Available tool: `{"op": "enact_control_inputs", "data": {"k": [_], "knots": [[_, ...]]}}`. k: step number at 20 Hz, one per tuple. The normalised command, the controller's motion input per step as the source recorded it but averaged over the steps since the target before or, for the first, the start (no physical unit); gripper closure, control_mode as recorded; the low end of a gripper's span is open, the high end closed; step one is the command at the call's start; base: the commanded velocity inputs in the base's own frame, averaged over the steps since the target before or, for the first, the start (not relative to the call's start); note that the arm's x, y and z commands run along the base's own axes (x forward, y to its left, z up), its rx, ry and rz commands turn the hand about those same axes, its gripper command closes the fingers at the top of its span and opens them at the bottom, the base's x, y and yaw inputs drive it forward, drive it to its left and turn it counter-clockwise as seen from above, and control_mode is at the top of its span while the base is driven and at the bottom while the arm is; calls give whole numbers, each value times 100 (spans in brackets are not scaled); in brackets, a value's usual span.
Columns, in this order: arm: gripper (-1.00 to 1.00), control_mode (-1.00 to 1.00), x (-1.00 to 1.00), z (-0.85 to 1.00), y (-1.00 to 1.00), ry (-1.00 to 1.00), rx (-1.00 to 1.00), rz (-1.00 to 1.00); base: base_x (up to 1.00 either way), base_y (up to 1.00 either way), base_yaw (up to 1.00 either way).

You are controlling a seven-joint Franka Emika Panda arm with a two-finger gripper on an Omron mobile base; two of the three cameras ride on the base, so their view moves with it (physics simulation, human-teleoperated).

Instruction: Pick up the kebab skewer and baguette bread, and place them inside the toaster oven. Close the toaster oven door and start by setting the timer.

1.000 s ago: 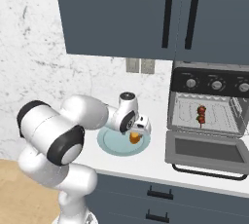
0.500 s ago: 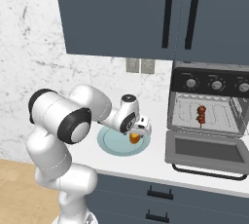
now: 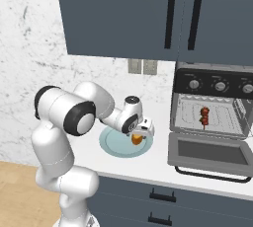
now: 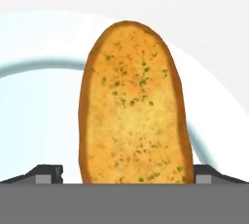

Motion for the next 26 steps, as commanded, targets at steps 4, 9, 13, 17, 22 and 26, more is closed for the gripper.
{"op": "enact_control_inputs", "data": {"k": [4, 9, 13, 17, 22, 26], "knots": [[100, -100, 0, -10, 0, 0, 0, 0, 0, 0, 0], [100, -100, 0, -10, 0, 0, 0, 0, 0, 0, 0], [100, -100, 0, 7, -4, -3, 1, 0, 0, 0, 0], [100, -100, -12, 63, -5, -12, 2, 0, 0, 0, 0], [100, -100, -35, 100, -11, -9, 9, -2, 0, 0, 0], [100, -100, -42, 100, -40, -5, 9, -1, 0, 0, 0]]}}
